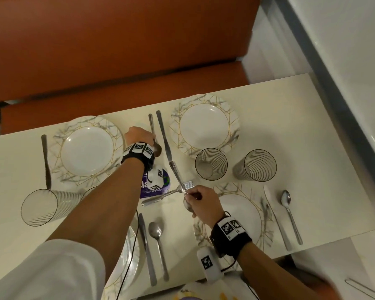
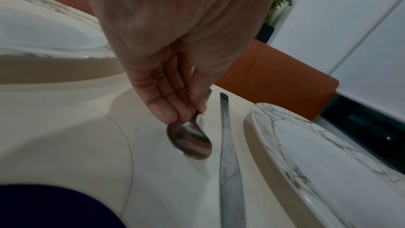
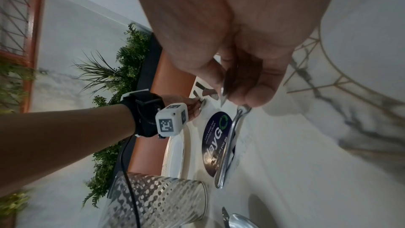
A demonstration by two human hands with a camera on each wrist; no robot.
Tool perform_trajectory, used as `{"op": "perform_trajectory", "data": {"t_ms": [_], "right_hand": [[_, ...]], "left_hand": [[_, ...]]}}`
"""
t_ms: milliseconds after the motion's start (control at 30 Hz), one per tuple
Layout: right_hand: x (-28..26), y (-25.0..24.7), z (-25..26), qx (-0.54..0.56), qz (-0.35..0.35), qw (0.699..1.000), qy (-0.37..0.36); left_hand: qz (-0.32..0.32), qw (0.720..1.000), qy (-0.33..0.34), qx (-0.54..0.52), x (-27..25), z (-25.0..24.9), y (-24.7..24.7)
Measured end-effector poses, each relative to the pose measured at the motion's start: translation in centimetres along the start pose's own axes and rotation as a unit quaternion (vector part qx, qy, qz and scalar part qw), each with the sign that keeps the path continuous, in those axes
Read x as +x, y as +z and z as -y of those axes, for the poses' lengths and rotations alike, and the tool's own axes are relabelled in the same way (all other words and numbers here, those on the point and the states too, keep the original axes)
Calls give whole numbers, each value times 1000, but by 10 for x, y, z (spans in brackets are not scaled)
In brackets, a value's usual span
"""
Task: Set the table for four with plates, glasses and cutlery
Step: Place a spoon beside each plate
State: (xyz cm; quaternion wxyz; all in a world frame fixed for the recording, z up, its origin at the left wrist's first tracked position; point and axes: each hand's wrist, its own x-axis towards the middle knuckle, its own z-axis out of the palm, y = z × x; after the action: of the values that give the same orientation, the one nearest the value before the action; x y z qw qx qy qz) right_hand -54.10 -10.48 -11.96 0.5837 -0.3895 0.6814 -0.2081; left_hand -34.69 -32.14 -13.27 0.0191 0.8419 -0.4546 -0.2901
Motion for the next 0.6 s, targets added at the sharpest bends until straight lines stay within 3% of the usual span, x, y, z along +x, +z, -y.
{"op": "perform_trajectory", "data": {"t_ms": [200, 267, 433, 600], "right_hand": [[-1, -3, 8, -11, -33, 999, -12], [-3, -3, 9, -7, -34, 999, -13], [-9, 2, 14, -7, -35, 999, -17], [-20, 16, 24, 14, -60, 997, -42]], "left_hand": [[27, 998, -11, -59, -2, 7, -1], [2, 996, -8, -89, -9, 7, -6], [-60, 991, -3, -121, -48, -4, -31], [-32, 985, 22, -167, -99, 5, -43]]}}
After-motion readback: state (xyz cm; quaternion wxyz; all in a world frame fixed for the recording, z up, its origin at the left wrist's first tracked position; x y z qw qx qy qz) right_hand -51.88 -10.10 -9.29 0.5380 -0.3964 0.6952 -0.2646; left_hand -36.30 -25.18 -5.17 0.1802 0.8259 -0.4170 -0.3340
